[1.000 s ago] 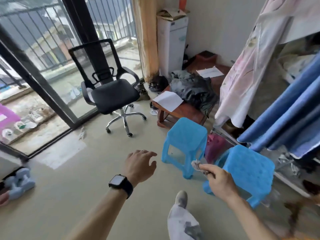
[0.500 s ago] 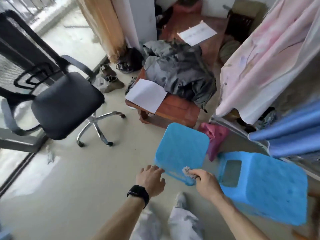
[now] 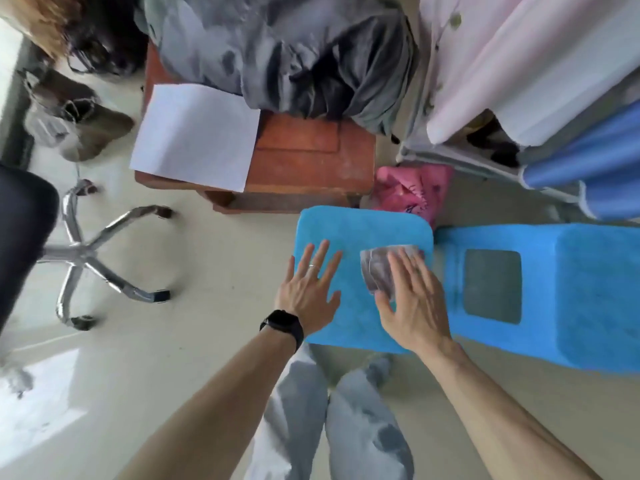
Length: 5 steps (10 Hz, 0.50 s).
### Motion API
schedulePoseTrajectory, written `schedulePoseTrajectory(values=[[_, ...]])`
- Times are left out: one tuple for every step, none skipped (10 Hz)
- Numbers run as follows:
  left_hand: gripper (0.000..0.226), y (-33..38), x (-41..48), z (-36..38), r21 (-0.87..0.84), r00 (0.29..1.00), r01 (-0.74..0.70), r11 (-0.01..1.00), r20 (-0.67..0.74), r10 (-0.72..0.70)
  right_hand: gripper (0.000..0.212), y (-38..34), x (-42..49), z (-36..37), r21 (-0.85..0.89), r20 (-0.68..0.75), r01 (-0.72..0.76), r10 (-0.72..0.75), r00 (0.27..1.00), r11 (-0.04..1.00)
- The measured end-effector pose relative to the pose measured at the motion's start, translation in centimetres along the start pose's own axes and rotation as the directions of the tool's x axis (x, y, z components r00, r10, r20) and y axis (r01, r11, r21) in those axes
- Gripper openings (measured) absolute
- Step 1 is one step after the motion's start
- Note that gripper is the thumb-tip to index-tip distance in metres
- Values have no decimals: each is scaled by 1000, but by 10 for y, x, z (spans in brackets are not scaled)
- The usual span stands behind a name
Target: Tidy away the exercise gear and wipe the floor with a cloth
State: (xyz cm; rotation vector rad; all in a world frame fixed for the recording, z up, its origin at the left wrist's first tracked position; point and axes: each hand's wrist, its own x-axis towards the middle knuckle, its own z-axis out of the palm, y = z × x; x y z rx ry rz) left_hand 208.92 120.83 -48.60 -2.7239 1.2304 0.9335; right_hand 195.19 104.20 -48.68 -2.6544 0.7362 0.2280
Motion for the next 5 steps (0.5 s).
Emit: schedulePoseTrajectory(values=[[71, -10, 11, 35, 3, 995, -46, 999, -83, 46, 64, 4, -7, 39, -98, 63, -19, 25, 998, 995], [70, -15, 12, 55, -25, 992, -41, 999, -123, 38, 64, 5, -11, 52, -145, 60, -34, 43, 997, 989], [70, -15, 13, 53, -13, 995, -22, 1000, -99, 21, 66, 7, -9, 45, -134, 117, -62, 78, 990, 989], [69, -10, 13, 44, 4, 999, 4, 1000, -34, -4, 67, 1, -4, 20, -40, 253, -68, 76, 964, 997], [67, -6, 11, 37, 32, 1000, 11, 999, 12, -11, 49, -2, 21, -44, 179, 443, -224, 125, 888, 958]])
